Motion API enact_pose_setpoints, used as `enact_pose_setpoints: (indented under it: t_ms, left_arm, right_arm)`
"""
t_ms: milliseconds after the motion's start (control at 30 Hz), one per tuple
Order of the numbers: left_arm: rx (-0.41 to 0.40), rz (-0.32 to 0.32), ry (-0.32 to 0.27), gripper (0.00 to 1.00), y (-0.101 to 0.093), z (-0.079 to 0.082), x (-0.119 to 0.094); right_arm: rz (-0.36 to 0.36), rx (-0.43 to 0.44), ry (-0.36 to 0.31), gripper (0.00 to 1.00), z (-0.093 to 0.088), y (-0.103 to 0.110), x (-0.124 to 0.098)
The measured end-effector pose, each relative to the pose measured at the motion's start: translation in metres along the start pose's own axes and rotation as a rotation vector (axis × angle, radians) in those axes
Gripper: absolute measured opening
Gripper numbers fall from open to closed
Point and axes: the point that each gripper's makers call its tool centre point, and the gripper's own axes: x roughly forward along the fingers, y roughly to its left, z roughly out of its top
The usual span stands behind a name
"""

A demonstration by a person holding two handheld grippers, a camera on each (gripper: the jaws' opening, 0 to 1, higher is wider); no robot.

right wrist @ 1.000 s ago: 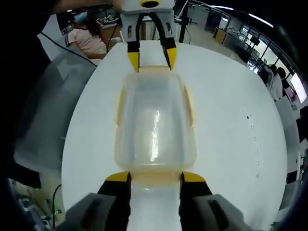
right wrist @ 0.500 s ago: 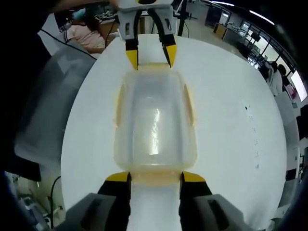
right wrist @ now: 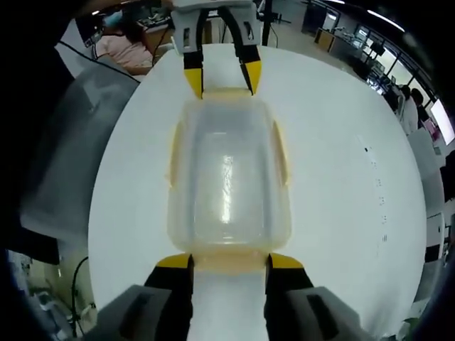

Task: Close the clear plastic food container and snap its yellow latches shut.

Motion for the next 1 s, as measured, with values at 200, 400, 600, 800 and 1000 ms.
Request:
enact_pose_setpoints:
  t_ms: [200,400,600,800,1000]
  left_arm:
    - [-0.01,-0.013,-0.003,0.35,-0.002,-0.002,0.003]
    - [0.005,-0.012,-0.014,0.35,-0.003,-0.002,0.004]
    - [0.015,-0.004,-0.033,0.36,-0.004,-0.003,0.006]
    - [0.031,-0.017,-0.05,0.36,-0.009,-0.004,0.005]
    - [0.032,-0.019,-0.081,0.36,-0.009,-0.004,0.005]
  right_arm:
    - [0.003,-0.013,0.012,0.37,0.0,0.0,0.0]
    - [-0.017,-0.037,0.018,0.37,-0.001,0.0,0.002]
    - [-0.041,-0.029,-0.02,0.37,-0.001,0.0,0.001]
    - [-0.063,-0.035,-0.033,0.37,-0.001,0.009,0.003]
    - [-0.072,-0.004,-0.074,0.37,-0.001,0.009,0.003]
